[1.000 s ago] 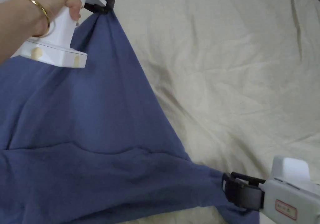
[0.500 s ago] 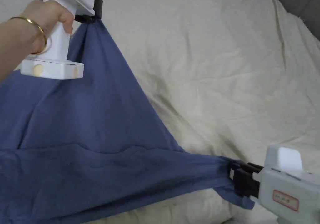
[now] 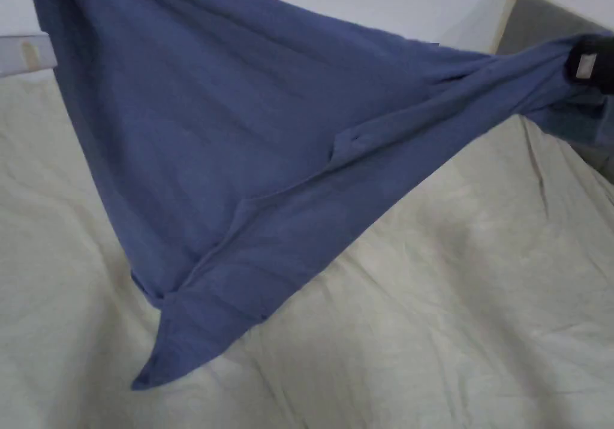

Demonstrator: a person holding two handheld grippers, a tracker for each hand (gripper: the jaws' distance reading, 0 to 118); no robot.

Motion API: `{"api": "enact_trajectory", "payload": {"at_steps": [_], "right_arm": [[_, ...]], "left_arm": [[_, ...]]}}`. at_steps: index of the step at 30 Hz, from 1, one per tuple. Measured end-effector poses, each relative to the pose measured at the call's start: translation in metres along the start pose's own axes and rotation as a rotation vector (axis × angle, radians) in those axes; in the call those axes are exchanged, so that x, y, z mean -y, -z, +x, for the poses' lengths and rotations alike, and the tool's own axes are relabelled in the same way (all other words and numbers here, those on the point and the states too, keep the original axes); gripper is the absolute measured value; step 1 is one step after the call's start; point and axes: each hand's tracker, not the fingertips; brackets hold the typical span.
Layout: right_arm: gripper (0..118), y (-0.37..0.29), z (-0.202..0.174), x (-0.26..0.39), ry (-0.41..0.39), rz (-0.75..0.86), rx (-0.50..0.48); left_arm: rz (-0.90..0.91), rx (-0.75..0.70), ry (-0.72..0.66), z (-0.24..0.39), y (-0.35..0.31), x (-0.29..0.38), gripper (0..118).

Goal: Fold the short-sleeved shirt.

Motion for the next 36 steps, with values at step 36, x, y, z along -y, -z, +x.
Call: {"api": "enact_trajectory", "payload": {"at_steps": [36], "right_arm": [[8, 0.086, -0.079, -0.304, -0.099, 0.315, 0.313]], "left_arm": [[0.141, -0.181, 0.035, 0.01, 0.047, -0.111, 2]]}}
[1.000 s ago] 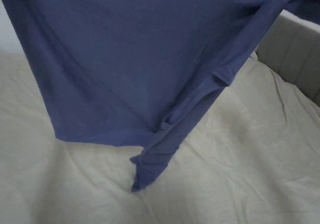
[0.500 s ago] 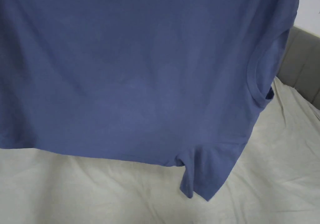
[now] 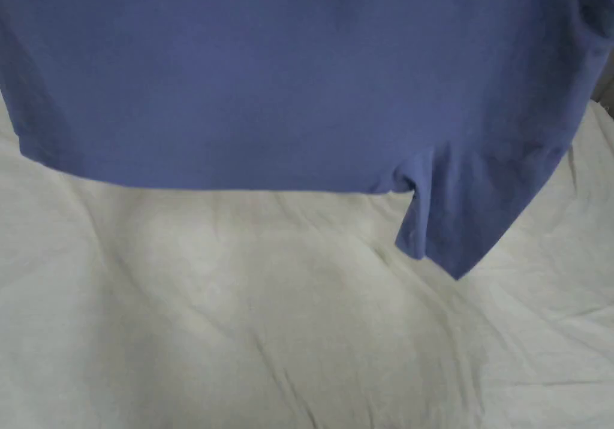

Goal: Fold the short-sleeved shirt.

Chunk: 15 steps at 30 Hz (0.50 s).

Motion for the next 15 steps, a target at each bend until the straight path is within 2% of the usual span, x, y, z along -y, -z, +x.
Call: {"api": "enact_trajectory", "payload": {"at_steps": [8, 14, 15], "right_arm": [[8, 0.075, -0.032, -0.024, 0.022, 0.148, 0.108], [8, 0.084, -0.034, -0.023, 0.089, 0.205, 0.096], [8, 0.122, -0.044, -0.006, 0.091, 0.201, 0.092]], "left_arm": [[0.115, -0.058, 0.018, 0.039, 0.094, -0.019, 2], [0.131, -0.059, -0.008, 0.055, 0.149, 0.017, 2], [0.124, -0.062, -0.001, 0.057, 0.157, 0.028, 2]]}}
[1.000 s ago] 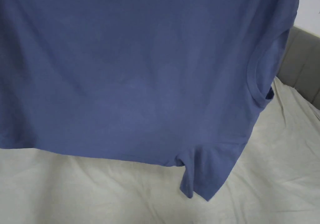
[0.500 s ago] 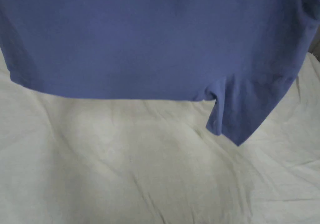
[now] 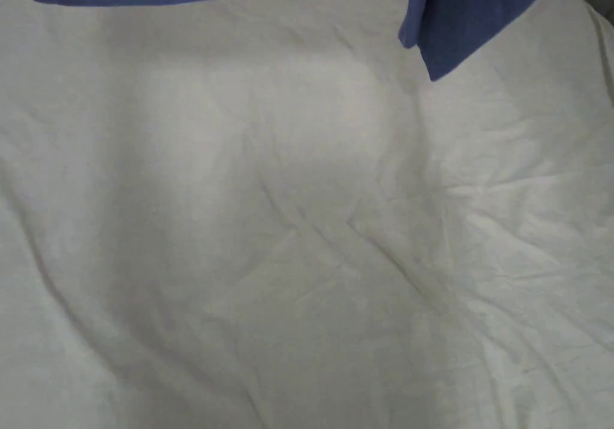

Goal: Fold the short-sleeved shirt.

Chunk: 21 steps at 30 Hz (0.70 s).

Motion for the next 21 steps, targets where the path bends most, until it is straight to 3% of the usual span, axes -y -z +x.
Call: {"api": "enact_trajectory", "payload": {"at_steps": [2, 4, 9, 12, 18, 21], "right_arm": [[8, -0.001, 0.001, 0.009, -0.022, -0.041, -0.008], [8, 0.033, 0.0, 0.07, -0.023, -0.114, -0.029], [8, 0.043, 0.008, 0.162, -0.027, -0.299, -0.042], [8, 0.033, 0.016, 0.223, -0.056, -0.416, -0.041], [8, -0.006, 0.047, 0.347, 0.025, -0.655, -0.039], [8, -0.044, 0.058, 0.404, 0.013, -0.749, -0.071]], "left_arm": [[-0.036, -0.001, 0.032, 0.005, 0.012, 0.028, 2], [-0.103, 0.013, 0.029, 0.006, 0.02, 0.063, 2], [-0.25, 0.017, 0.044, 0.01, 0.023, 0.158, 2], [-0.346, 0.03, 0.018, 0.004, 0.012, 0.215, 2], [-0.522, 0.065, 0.03, -0.013, -0.041, 0.325, 2], [-0.593, 0.077, 0.039, -0.026, -0.079, 0.371, 2]]}}
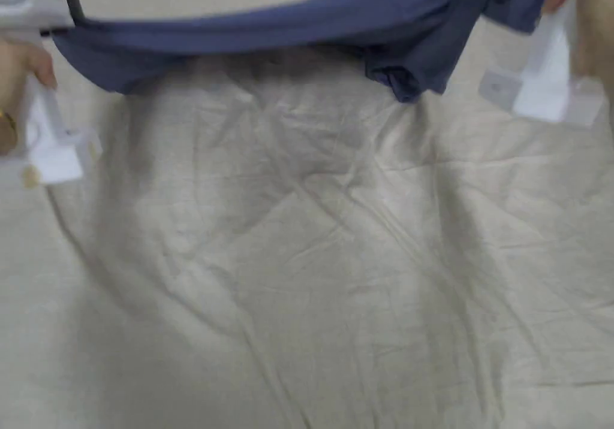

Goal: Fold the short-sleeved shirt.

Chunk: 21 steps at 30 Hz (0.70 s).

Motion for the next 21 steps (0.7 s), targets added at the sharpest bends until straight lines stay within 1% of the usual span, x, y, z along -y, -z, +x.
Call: {"api": "enact_trajectory", "payload": {"at_steps": [1, 5, 8, 11, 15, 17, 19, 21], "right_arm": [[8, 0.001, 0.003, 0.021, -0.016, -0.031, -0.013], [8, -0.008, 0.013, 0.107, -0.012, -0.144, -0.034], [8, -0.023, 0.024, 0.163, -0.063, -0.204, -0.034], [8, -0.048, 0.041, 0.212, -0.083, -0.237, -0.042], [8, -0.088, 0.07, 0.255, -0.075, -0.264, -0.058], [8, -0.113, 0.083, 0.273, -0.056, -0.262, -0.108], [8, -0.137, 0.092, 0.288, -0.072, -0.261, -0.125], [8, -0.16, 0.097, 0.305, -0.108, -0.261, -0.137]], "left_arm": [[-0.033, 0.006, -0.015, -0.005, -0.003, 0.019, 2], [-0.098, 0.024, -0.045, -0.022, -0.03, 0.084, 2], [-0.122, 0.038, -0.032, -0.032, -0.055, 0.121, 2], [-0.132, 0.051, -0.053, -0.046, -0.085, 0.151, 2], [-0.129, 0.052, -0.065, -0.073, -0.126, 0.182, 2], [-0.122, 0.06, -0.086, -0.084, -0.147, 0.196, 2], [-0.112, 0.075, -0.095, -0.092, -0.171, 0.214, 2], [-0.102, 0.061, -0.041, -0.094, -0.189, 0.231, 2]]}}
